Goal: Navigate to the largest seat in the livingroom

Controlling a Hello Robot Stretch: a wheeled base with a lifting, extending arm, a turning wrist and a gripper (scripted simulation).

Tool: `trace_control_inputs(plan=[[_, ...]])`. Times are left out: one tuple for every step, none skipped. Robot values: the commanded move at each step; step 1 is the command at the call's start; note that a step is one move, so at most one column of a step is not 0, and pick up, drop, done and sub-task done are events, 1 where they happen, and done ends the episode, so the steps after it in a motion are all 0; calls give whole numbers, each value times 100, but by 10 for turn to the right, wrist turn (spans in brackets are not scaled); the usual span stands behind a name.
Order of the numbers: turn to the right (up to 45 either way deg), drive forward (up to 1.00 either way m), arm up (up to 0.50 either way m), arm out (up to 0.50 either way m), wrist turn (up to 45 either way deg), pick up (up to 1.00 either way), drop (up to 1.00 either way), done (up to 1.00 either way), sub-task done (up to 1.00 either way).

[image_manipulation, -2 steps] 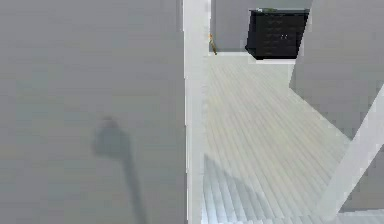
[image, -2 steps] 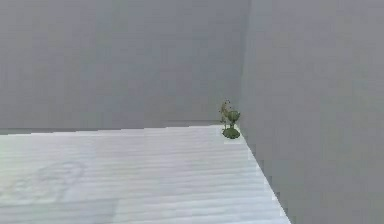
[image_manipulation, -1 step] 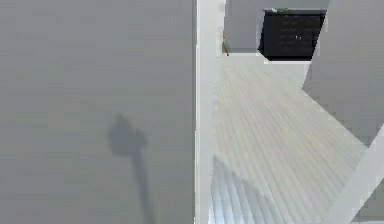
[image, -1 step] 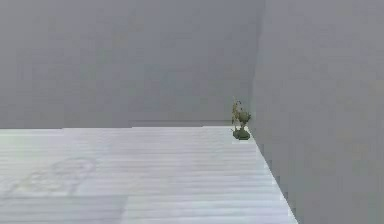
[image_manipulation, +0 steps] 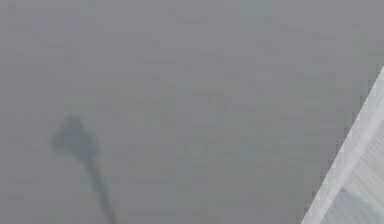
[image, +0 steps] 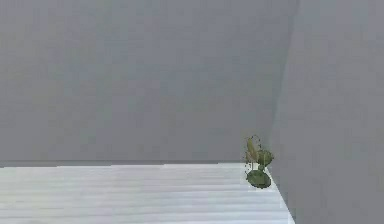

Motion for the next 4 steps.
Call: trace_control_inputs(plan=[[-450, 0, 0, 0, 0, 0, 0, 0, 0], [-60, 0, 0, 0, 0, 0, 0, 0, 0], [0, 100, 0, 0, 0, 0, 0, 0, 0], [0, 40, 0, 0, 0, 0, 0, 0, 0]])
